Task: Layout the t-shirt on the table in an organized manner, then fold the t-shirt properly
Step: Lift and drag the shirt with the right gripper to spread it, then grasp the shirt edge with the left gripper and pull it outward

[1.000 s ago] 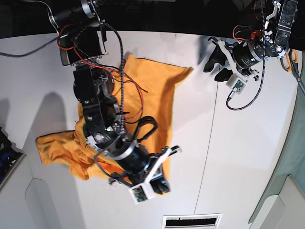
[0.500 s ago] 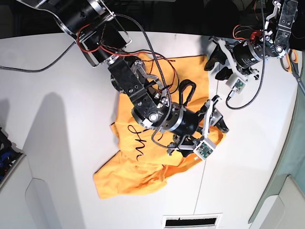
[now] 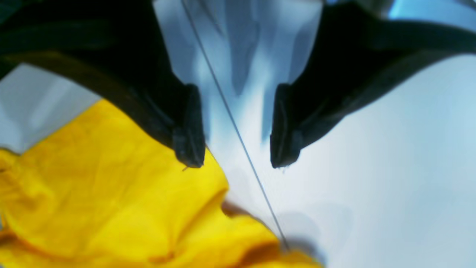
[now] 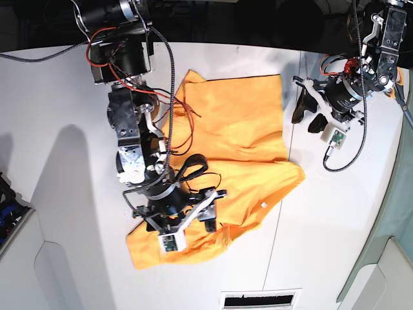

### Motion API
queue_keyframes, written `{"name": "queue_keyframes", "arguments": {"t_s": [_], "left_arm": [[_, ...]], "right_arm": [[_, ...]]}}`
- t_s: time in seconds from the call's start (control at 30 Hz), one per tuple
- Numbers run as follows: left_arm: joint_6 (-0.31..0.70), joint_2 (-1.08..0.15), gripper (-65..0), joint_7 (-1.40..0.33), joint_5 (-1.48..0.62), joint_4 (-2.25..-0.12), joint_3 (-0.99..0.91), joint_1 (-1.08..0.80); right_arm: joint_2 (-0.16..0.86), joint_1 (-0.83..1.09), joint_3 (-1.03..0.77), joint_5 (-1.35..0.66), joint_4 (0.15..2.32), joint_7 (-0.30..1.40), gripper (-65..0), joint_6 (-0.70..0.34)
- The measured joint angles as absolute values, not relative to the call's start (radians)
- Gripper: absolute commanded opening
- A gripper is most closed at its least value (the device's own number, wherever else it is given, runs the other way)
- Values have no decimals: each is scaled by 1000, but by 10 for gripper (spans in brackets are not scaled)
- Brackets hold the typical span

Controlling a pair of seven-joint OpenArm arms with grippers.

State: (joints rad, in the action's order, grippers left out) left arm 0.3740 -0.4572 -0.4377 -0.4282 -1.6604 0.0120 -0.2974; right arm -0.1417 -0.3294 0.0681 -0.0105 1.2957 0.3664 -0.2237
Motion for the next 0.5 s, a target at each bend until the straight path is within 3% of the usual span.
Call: {"name": "queue_keyframes", "arguments": {"t_s": [0.13,0.3,0.5], "left_arm": [[374,-457,-224,-439,-447,-1660,12,-226],[349,-455,-224,-438,-449,-1625,14,-148],[325,-455,-224,-435,-491,-1398,12,-3]], "right_arm": [[-124,-327,-57,-38,1296,400,-264,-241],[-81,-284,-138,-44,1295,405,-265,-239],[-53,-221,-140,-46,1247,381,-266,-240]]}}
